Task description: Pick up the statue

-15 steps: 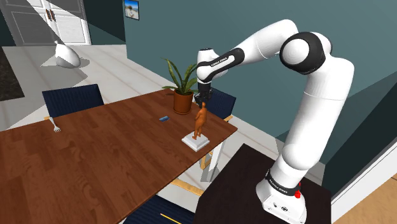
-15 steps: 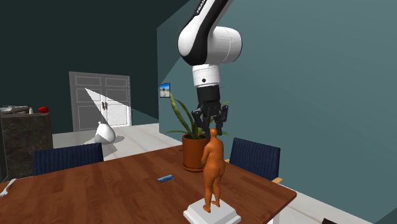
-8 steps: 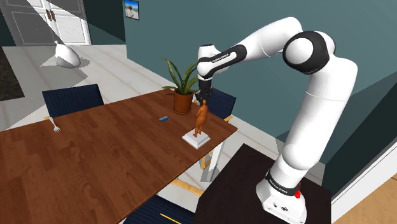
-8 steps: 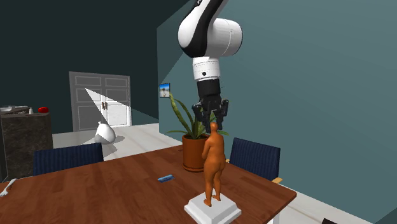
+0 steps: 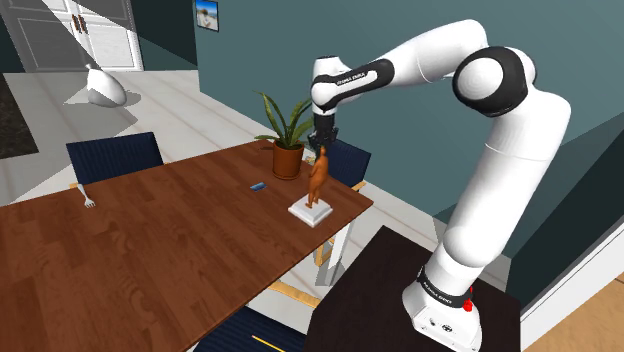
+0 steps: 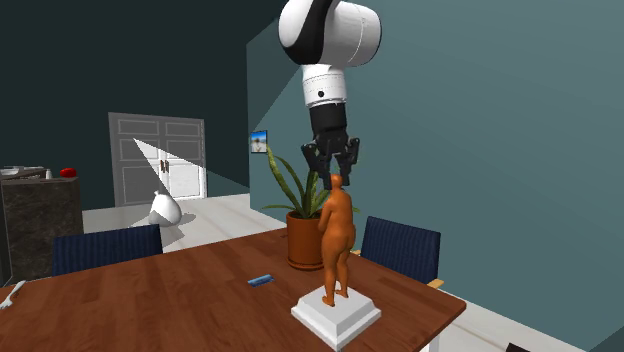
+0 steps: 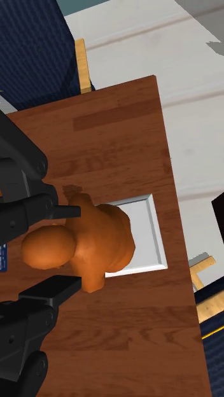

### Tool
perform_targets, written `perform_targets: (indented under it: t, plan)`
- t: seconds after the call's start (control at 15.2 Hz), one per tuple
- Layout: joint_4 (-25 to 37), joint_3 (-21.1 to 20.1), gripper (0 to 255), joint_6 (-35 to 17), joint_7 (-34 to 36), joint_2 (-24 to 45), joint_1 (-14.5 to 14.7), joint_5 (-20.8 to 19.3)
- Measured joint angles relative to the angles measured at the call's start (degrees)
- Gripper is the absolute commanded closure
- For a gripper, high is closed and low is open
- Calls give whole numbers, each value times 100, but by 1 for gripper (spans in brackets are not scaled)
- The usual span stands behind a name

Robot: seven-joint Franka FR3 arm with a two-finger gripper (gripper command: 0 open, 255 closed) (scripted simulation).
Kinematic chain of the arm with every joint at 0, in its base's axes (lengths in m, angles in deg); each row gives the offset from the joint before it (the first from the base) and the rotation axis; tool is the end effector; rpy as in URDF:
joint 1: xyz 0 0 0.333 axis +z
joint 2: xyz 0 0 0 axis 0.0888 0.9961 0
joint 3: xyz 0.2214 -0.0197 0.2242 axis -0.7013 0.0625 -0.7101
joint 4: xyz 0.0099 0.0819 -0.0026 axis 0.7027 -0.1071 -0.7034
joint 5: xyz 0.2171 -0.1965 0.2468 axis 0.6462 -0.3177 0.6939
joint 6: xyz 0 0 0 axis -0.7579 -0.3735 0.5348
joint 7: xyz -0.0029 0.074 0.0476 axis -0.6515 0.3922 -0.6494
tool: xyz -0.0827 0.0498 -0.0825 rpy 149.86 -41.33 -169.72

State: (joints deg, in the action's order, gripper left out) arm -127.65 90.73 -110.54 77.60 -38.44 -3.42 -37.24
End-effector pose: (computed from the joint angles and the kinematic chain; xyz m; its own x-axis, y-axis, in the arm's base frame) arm 0.5507 -0.1245 0.3977 0.9777 -0.2024 -0.0561 -0.1942 -0.9730 0.1246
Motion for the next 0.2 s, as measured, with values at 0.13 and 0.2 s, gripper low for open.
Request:
perform_targets:
  t: [0.13, 0.2]
  plan:
    - [104, -3, 255, 144, -12, -40, 4, 6]
    - [168, -5, 255, 205, -18, -37, 5, 10]
